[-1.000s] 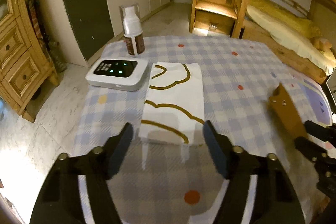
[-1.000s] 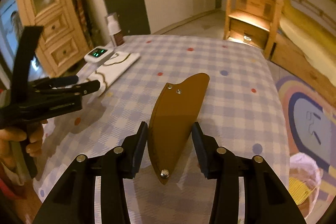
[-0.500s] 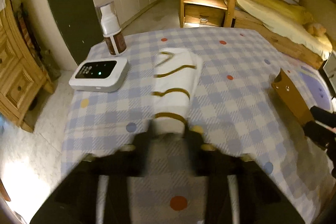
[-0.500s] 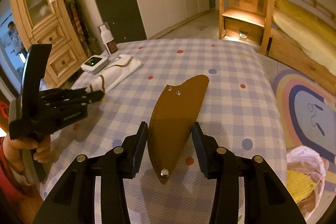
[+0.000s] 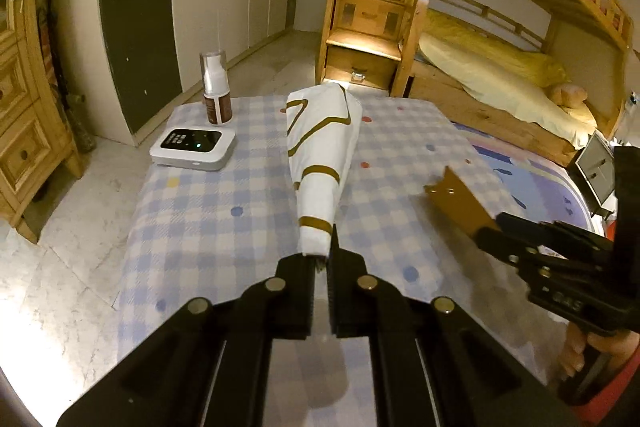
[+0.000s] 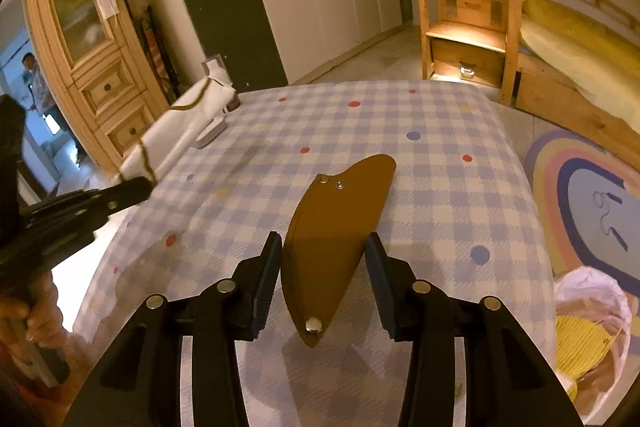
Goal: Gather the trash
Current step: 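Carry sheath and paper towel to the pink bin and release both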
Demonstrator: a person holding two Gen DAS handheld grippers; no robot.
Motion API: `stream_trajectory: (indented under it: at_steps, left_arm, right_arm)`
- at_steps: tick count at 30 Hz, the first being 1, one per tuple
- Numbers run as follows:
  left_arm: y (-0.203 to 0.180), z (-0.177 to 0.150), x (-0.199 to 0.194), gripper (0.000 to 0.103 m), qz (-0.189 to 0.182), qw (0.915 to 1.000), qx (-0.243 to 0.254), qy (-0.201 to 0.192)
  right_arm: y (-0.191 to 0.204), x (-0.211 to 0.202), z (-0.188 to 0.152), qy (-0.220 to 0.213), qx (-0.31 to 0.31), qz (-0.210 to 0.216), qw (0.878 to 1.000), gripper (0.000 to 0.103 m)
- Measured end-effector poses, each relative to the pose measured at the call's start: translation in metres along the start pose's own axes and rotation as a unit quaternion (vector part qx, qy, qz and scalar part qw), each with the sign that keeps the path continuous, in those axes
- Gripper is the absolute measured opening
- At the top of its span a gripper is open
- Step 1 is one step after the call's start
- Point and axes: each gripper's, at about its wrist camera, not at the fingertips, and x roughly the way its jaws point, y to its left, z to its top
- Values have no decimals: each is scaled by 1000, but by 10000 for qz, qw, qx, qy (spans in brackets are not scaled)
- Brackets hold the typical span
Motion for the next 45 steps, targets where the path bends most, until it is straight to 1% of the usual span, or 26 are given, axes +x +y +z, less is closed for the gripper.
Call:
stream_trajectory:
  at_steps: [3, 8, 11, 15, 20, 27, 28, 32, 35, 40, 42, 45]
  left_arm:
    - [-9, -9, -17, 3, 63, 9999, 61, -80]
    - [-14, -20, -36, 3, 60, 9999, 61, -134]
    - [-17, -24, -40, 3, 20, 9999, 63, -128]
    - [-22, -28, -45, 3, -38, 9999, 95, -104]
    - [-31, -32, -48, 3, -112, 9998, 141, -106]
    - [-61, -33, -46, 3, -279, 9990, 356, -64]
    - [-66, -33, -45, 3, -311, 9988, 386, -55]
    - [-85, -31, -37, 3, -480, 9978, 447, 29]
    - [-103, -29, -30, 3, -563, 9966, 590, 74]
    - [-140, -27, -19, 3, -795, 9929, 875, 97]
    - [-158, -26, -13, 3, -912, 9905, 1025, 125]
    - [-186, -26, -4, 3, -1090, 9861, 1241, 174]
  right_arm:
    - [5, -7, -6, -2, -43, -16, 10000, 43]
    - [10, -18, -12, -32, -41, -64, 10000, 43]
    - [12, -27, -14, -45, -8, -105, 9999, 43]
    - [16, -46, -12, -169, 50, -166, 9997, 43]
    - [6, -75, -13, -349, 183, -256, 9989, 42]
    - [-28, -110, -23, -572, 509, -490, 9959, 39]
    - [-38, -115, -27, -590, 579, -553, 9950, 39]
    - [-59, -123, -34, -611, 767, -622, 9932, 39]
    - [-74, -130, -41, -679, 932, -705, 9908, 39]
    - [-107, -143, -60, -681, 1165, -1036, 9854, 39]
    - [-127, -148, -73, -606, 1315, -1269, 9813, 39]
    - [-150, -152, -88, -505, 1512, -1499, 9758, 39]
